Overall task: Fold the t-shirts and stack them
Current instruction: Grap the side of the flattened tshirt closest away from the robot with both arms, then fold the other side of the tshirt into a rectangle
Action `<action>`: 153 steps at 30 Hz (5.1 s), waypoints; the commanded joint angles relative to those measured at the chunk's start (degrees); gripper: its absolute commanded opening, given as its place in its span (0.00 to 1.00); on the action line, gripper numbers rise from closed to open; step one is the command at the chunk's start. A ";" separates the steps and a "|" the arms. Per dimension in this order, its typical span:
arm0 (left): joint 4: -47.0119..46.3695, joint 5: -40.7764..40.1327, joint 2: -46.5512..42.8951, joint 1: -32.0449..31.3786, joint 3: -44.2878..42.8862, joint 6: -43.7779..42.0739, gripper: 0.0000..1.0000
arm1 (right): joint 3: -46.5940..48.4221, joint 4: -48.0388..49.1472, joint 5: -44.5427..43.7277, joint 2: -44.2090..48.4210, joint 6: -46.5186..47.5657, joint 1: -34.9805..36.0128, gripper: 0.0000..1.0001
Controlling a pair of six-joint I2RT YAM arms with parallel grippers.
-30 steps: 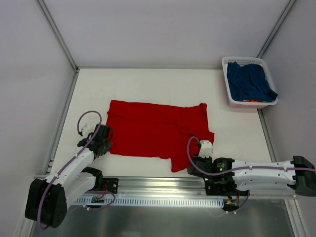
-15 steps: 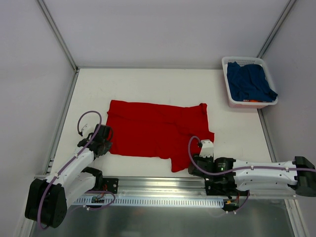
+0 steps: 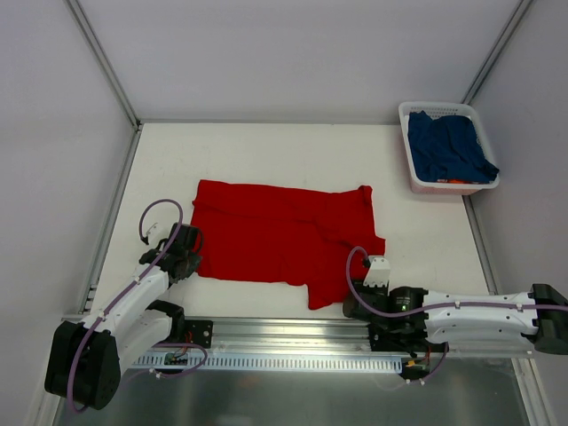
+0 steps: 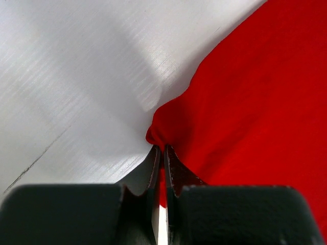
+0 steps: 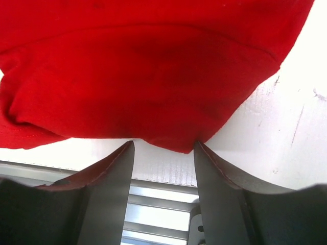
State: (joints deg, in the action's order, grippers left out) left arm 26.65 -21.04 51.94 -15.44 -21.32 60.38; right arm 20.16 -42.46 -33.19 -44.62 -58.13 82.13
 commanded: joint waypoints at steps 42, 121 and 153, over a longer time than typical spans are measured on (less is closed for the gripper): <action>1.29 1.18 -5.02 -0.38 -13.13 -7.55 0.00 | 20.97 -12.91 -13.83 1.11 11.53 -2.75 0.01; -20.50 6.10 57.39 13.42 -52.50 -17.93 0.00 | 44.70 25.05 11.57 -49.77 52.77 -61.30 0.00; -20.33 6.97 56.25 13.77 -53.13 -18.46 0.99 | 46.90 23.74 10.78 -49.78 54.00 -62.53 0.66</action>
State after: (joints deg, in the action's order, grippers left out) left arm 7.03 -13.93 112.12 -2.50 -75.40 42.39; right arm 65.58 -18.13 -21.21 -98.83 -4.82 19.99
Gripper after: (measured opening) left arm 0.990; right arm 0.658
